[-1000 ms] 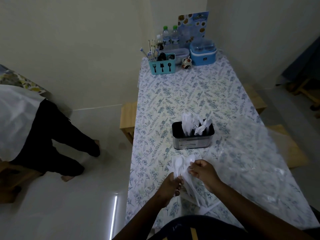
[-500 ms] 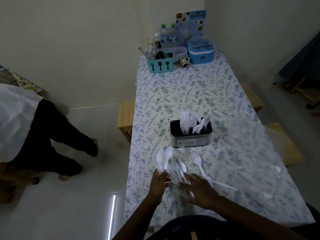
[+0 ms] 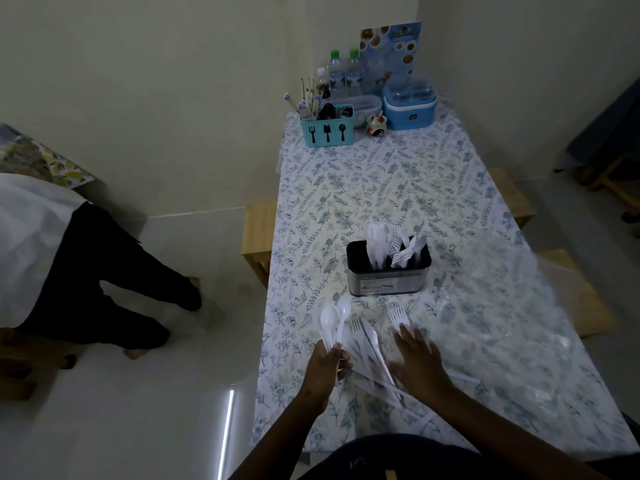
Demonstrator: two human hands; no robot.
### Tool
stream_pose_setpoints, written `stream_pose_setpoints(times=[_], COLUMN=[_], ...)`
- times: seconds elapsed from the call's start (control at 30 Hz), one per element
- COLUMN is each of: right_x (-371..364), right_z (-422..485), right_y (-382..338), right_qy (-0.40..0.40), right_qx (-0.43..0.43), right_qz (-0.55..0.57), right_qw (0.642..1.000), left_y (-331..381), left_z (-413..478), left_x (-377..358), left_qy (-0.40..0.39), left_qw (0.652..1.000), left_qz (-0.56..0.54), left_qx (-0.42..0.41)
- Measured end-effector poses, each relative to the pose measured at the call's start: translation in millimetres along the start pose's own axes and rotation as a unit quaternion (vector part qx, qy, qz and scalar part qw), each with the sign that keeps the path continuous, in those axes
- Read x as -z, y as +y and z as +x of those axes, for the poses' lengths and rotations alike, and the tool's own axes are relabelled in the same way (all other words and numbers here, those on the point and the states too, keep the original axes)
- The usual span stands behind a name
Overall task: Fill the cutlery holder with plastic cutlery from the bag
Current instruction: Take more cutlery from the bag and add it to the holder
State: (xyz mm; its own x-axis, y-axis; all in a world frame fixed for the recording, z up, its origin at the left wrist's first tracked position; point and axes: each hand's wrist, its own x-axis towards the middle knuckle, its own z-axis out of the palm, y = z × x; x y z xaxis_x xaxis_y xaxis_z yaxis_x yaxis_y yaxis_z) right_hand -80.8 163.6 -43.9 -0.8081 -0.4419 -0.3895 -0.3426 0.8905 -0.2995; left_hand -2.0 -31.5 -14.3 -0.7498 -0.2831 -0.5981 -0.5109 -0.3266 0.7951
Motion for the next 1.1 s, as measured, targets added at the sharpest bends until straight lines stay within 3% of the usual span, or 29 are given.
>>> stream_pose_setpoints(times=[0.1,0.17,0.4,0.7,0.93,1.1], right_x=[21,41,85,101,125,150], right_z=[2,8,28,25,20,19], right_y=[-9,-17,-32,-19,-2,2], right_qy=[0.125,0.152,0.028,-0.067,-0.177,-0.154], right_qx=[0.034,0.025,-0.050,-0.065,0.001,0.032], right_qz=[0.176,0.287,0.448,0.479,0.447,0.415], right_qw=[0.976,0.946,0.892,0.873,0.877,0.896], left_y=[-1,-2,2,8,17,26], left_z=[-2,-3,-11,-9,-10,-6], left_x=[-8,-15,-39,-50,-61,-76], left_qy=[-0.071,-0.099,-0.148,-0.185,-0.204,-0.183], left_qw=[0.996,0.990,0.971,0.929,0.898,0.907], left_qz=[0.046,0.097,0.182,0.302,0.357,0.334], left_qx=[-0.017,-0.021,-0.051,-0.109,-0.157,-0.178])
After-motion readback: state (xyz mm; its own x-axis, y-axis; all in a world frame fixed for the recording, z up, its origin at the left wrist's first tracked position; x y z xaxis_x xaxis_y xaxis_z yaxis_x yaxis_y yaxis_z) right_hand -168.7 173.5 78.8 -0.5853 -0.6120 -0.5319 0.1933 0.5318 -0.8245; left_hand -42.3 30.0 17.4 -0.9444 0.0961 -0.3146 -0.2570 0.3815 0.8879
